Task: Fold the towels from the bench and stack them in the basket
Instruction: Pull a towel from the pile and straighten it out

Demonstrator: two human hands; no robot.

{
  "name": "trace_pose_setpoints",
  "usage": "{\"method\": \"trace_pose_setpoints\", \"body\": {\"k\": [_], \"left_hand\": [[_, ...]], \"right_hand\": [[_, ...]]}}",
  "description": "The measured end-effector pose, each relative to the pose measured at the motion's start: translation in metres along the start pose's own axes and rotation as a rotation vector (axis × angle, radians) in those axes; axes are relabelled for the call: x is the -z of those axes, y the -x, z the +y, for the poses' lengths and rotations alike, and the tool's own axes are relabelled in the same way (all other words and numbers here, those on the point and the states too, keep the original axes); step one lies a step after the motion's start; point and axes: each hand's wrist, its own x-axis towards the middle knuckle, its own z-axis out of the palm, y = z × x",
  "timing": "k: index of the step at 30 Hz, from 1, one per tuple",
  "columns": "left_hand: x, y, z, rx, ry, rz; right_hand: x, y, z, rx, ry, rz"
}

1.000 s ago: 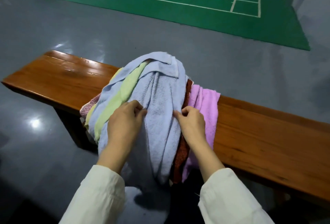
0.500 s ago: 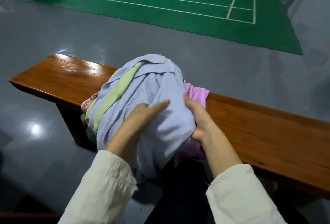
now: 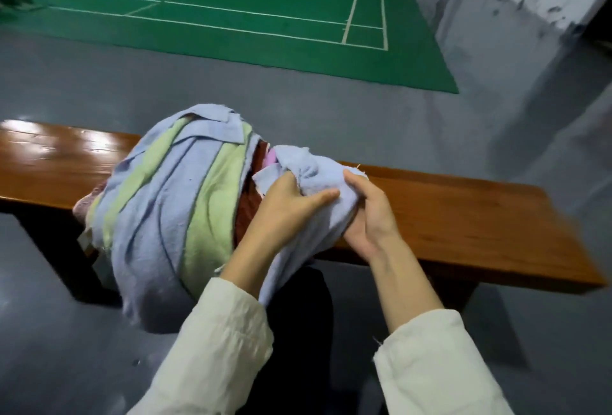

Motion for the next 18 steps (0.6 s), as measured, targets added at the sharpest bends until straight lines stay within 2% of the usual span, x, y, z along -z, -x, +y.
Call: {"method": "trace_pose_setpoints", "body": {"k": [3,5,9,10,15,16,18], "left_hand": [[-0.012,0.004,0.010,-0.071,0.051,-0.041],[-0.018,0.006,0.013,-0.112,0.050,-0.012],[-0.009,-0.001,0.006,-0.090,0.121,0.144],[-0.006,-0.004,-0.001,-0.069,0.123,0.139],[-0.018,-0.001,-0.025,0.151,-0.183,-0.030],[-0.027,0.004,-0.029,0.173,-0.286,-0.031],[-0.040,0.016,-0.030,0.173,-0.370,0.082]], "right_hand": [[0.032,0.021,-0.011,0.079,0.141,0.139],[0.047,0.033,-0.018,0.141,0.173,0.199],[0.078,0.051,-0.035,0.273,0.017,0.320],[0.086,0.054,-0.037,0.280,-0.030,0.350],[0.092,0.052,-0.013,0.230,-0.102,0.356],[0.087,0.049,-0.005,0.212,-0.103,0.333],[0.077,0.044,0.010,0.166,-0.107,0.271]]}}
